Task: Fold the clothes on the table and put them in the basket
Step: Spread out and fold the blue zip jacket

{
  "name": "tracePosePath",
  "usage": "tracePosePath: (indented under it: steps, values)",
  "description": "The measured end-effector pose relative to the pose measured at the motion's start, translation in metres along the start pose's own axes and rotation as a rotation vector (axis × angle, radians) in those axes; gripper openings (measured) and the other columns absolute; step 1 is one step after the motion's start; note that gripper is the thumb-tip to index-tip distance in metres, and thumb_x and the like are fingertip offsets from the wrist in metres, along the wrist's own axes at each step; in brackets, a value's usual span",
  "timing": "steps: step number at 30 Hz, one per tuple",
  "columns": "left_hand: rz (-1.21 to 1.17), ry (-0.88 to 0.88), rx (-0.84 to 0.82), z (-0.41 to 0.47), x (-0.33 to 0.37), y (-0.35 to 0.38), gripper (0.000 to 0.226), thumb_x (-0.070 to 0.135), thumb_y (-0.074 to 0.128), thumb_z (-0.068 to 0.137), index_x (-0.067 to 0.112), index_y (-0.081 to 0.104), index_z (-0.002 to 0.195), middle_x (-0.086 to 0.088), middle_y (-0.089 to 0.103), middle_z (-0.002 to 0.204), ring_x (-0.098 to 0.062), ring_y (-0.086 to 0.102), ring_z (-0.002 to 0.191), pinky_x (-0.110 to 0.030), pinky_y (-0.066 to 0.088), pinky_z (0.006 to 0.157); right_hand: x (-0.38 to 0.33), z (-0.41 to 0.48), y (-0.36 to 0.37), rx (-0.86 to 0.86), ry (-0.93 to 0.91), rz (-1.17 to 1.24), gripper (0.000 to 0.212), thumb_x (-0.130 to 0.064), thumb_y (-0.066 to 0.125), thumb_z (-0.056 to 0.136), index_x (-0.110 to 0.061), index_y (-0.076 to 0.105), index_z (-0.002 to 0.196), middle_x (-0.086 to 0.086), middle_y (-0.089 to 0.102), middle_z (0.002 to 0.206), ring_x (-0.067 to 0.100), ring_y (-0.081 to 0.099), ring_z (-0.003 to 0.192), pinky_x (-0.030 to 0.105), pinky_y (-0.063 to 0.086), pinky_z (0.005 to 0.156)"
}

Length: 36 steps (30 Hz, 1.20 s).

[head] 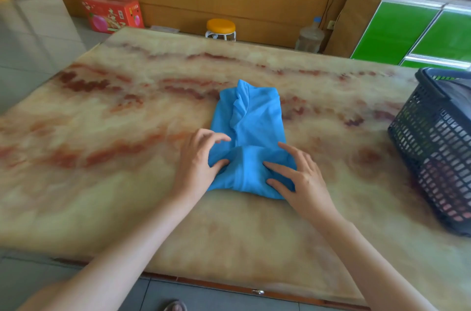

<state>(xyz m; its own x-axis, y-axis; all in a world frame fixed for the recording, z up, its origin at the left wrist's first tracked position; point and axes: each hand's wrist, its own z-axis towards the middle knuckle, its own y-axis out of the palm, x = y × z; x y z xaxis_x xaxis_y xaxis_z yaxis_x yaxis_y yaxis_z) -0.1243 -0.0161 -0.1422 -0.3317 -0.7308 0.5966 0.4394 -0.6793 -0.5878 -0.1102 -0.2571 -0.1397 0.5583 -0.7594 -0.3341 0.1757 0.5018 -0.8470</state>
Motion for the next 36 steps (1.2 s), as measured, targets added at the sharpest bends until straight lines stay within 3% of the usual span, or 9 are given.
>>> tracePosePath:
  steps: [5,11,15,20,22,25,29,33,36]
  values:
    - [-0.148,0.125,-0.217,-0.008,-0.002,-0.004,0.018,0.013,0.060,0.086,0.013,0.073,0.100,0.014,0.065,0.098,-0.002,0.062,0.092,-0.029,0.049,0.085,0.003,-0.005,0.001,-0.080,-0.042,-0.032,0.055,-0.064,0.032,0.093,-0.029,0.069,0.114,-0.017,0.055,0.133,0.017,0.035,0.131,0.021,0.007,0.105]
    - [-0.104,0.056,-0.432,-0.024,-0.016,-0.018,0.067,0.068,0.055,0.077,0.025,0.057,0.129,0.016,0.052,0.126,0.004,0.045,0.121,-0.014,0.029,0.106,0.011,-0.009,-0.002,-0.267,-0.042,0.115,0.084,-0.087,0.041,0.068,-0.041,0.041,0.138,-0.031,0.032,0.143,-0.009,0.024,0.130,0.011,0.001,0.108]
    - [-0.047,0.076,-0.373,-0.024,-0.023,-0.015,0.063,0.062,0.062,0.074,0.023,0.061,0.124,0.014,0.054,0.120,0.001,0.047,0.115,-0.014,0.030,0.105,0.012,-0.005,-0.003,-0.192,0.014,0.177,0.066,-0.074,0.051,0.069,-0.044,0.052,0.128,-0.039,0.039,0.132,-0.015,0.030,0.122,0.009,0.005,0.104]
    - [-0.085,0.049,-0.287,-0.014,-0.026,-0.014,0.028,0.013,0.066,0.078,0.017,0.072,0.104,0.011,0.065,0.103,-0.011,0.061,0.097,-0.028,0.046,0.090,0.009,0.000,-0.005,-0.097,0.103,0.220,0.039,-0.050,0.063,0.082,-0.032,0.067,0.116,-0.029,0.056,0.108,0.006,0.044,0.110,0.008,0.018,0.098]
    - [-0.078,0.020,-0.293,-0.008,-0.024,-0.017,0.021,0.016,0.063,0.079,0.017,0.072,0.098,0.014,0.066,0.095,-0.015,0.064,0.087,-0.040,0.050,0.081,0.004,0.004,-0.011,-0.090,0.160,0.263,0.028,-0.035,0.065,0.087,-0.022,0.071,0.111,-0.013,0.058,0.092,0.014,0.046,0.104,0.013,0.026,0.094]
    - [-0.091,-0.004,-0.319,-0.009,-0.007,-0.036,0.019,0.028,0.059,0.079,0.020,0.071,0.091,0.016,0.065,0.081,-0.016,0.063,0.076,-0.036,0.048,0.076,-0.008,-0.001,-0.027,-0.170,0.203,0.348,0.021,-0.026,0.061,0.091,-0.014,0.070,0.105,-0.010,0.063,0.095,0.004,0.038,0.111,0.015,0.024,0.097]
    - [-0.181,-0.099,-0.420,-0.035,0.023,-0.072,0.042,0.061,0.051,0.077,0.021,0.064,0.078,-0.004,0.053,0.062,-0.007,0.046,0.058,-0.027,0.036,0.058,-0.018,-0.028,-0.051,-0.334,0.288,0.480,0.011,-0.032,0.054,0.091,-0.033,0.064,0.096,-0.039,0.054,0.095,-0.002,0.020,0.130,0.010,0.018,0.098]
    - [-0.260,-0.266,-0.467,-0.054,0.030,-0.074,0.058,0.072,0.052,0.071,0.014,0.061,0.071,-0.003,0.045,0.057,-0.008,0.041,0.056,-0.029,0.029,0.056,-0.034,-0.041,-0.055,-0.344,0.265,0.573,0.033,-0.054,0.057,0.086,-0.023,0.065,0.076,-0.025,0.055,0.068,0.004,0.046,0.094,0.019,0.034,0.074]
    - [-0.292,-0.408,-0.392,-0.053,0.033,-0.064,0.055,0.067,0.059,0.077,0.012,0.066,0.078,0.003,0.054,0.059,-0.011,0.049,0.056,-0.031,0.033,0.057,-0.041,-0.040,-0.048,-0.232,0.299,0.649,0.041,-0.047,0.061,0.087,-0.012,0.057,0.068,-0.013,0.046,0.059,0.004,0.040,0.058,0.025,0.031,0.055]
